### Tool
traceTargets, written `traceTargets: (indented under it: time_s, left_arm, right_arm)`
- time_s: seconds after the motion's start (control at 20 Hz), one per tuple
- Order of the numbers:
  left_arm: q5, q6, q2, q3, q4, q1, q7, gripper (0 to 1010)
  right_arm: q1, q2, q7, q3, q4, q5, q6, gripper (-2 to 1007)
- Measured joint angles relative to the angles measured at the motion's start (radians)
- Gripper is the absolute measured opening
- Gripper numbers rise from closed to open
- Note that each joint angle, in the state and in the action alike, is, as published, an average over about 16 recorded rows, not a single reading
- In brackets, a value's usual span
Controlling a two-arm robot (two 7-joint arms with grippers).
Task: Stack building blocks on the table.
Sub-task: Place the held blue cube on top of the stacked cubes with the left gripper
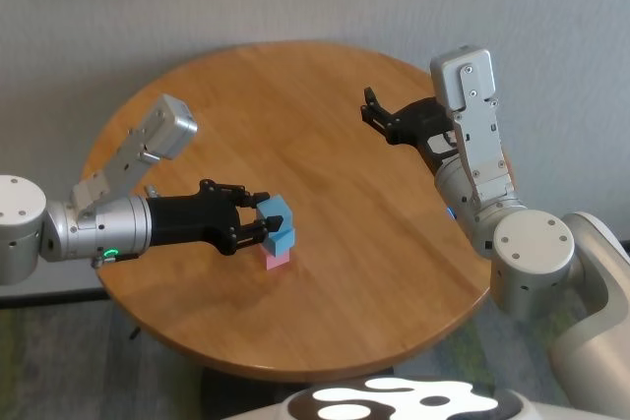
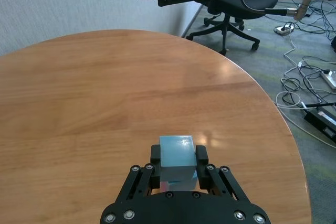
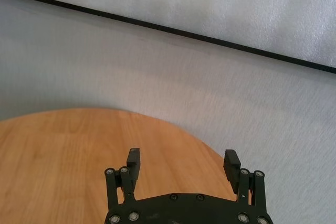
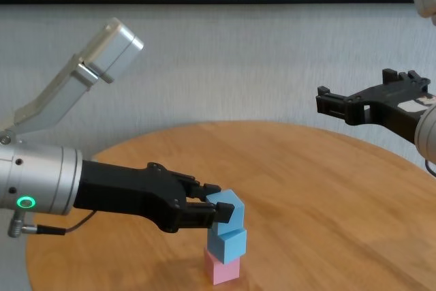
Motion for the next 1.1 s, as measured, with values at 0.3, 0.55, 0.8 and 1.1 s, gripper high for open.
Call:
traceTargets:
  time_s: [0.3,0.55,0.8,1.1]
  left_arm:
    - [-0.011,-0.001,0.003,0.011,0.004,-0.008,0.004,399]
    - [-0.018,-0.001,0.005,0.015,0.003,-0.01,0.01,399]
    - [-0.022,-0.001,0.008,0.016,0.001,-0.01,0.015,398]
    - [-0.022,-0.001,0.008,0.015,0.0,-0.009,0.014,413]
  right_arm:
    - [0.0,0.0,0.0,0.0,0.0,0.0,0.0,1005]
    - [0.0,0.0,0.0,0.0,0.0,0.0,0.0,1005]
    - [0.0,0.0,0.0,0.0,0.0,0.0,0.0,1005]
    - [0.0,0.0,0.0,0.0,0.0,0.0,0.0,1005]
